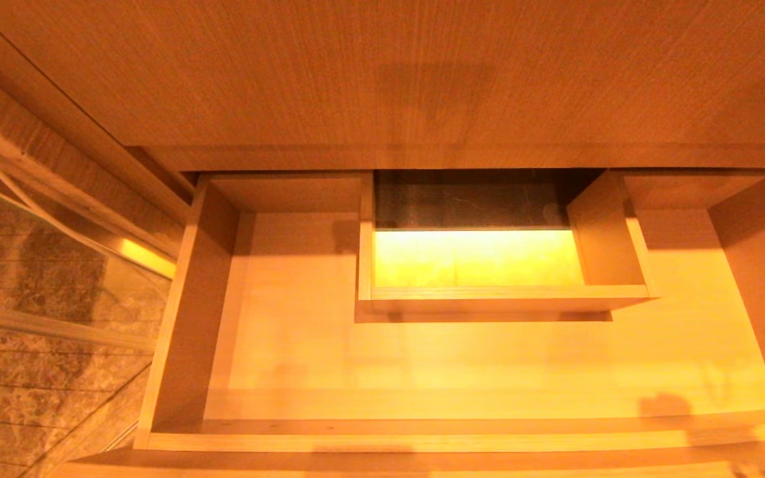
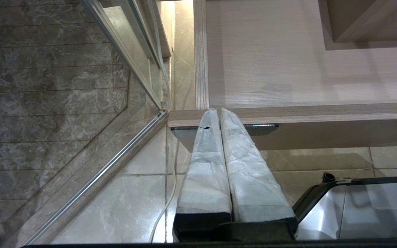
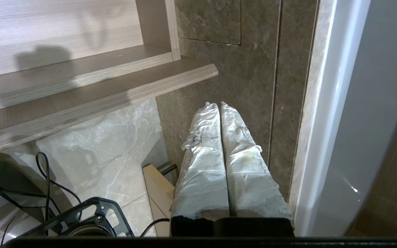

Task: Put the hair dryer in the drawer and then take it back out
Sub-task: Pick up the hairdryer

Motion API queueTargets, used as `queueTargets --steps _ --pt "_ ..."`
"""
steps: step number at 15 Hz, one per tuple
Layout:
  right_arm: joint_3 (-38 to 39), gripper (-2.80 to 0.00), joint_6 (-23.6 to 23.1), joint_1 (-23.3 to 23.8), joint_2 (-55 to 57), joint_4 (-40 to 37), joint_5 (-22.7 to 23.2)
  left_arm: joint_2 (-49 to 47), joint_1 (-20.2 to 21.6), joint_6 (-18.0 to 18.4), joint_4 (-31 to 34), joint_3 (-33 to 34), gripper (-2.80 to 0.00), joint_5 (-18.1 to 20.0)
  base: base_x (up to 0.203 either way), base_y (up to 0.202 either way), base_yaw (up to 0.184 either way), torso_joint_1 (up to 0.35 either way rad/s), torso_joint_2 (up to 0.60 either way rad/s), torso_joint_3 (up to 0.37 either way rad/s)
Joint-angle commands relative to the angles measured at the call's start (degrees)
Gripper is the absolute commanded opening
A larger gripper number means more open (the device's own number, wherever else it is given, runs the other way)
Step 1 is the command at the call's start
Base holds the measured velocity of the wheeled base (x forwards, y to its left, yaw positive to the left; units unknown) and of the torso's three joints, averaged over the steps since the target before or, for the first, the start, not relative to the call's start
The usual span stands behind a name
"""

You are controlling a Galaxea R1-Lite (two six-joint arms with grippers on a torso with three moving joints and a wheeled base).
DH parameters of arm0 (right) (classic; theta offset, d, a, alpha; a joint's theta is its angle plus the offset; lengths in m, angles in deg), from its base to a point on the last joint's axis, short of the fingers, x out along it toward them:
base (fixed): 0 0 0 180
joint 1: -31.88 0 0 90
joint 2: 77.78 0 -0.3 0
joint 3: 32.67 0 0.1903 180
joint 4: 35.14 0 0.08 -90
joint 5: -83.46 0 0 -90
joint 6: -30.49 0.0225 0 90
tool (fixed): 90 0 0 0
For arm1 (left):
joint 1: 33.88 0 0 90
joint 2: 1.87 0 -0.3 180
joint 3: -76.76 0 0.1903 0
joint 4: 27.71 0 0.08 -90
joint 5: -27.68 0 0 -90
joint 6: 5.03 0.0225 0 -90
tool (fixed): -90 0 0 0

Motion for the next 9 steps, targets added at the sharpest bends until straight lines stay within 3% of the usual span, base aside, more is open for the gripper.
queueTargets --steps 1,9 --pt "-0.7 -2.80 -0.1 0.3 0.5 -0.3 -0.1 0.0 0.0 0.0 0.0 0.1 -2.80 0.0 0.000 0.000 0.000 0.000 0.00 0.000" --pt "-7.4 -2.80 1.6 0.8 3.0 -6.5 0.2 0.0 0.0 0.0 0.0 0.1 -2.80 0.0 0.000 0.000 0.000 0.000 0.00 0.000"
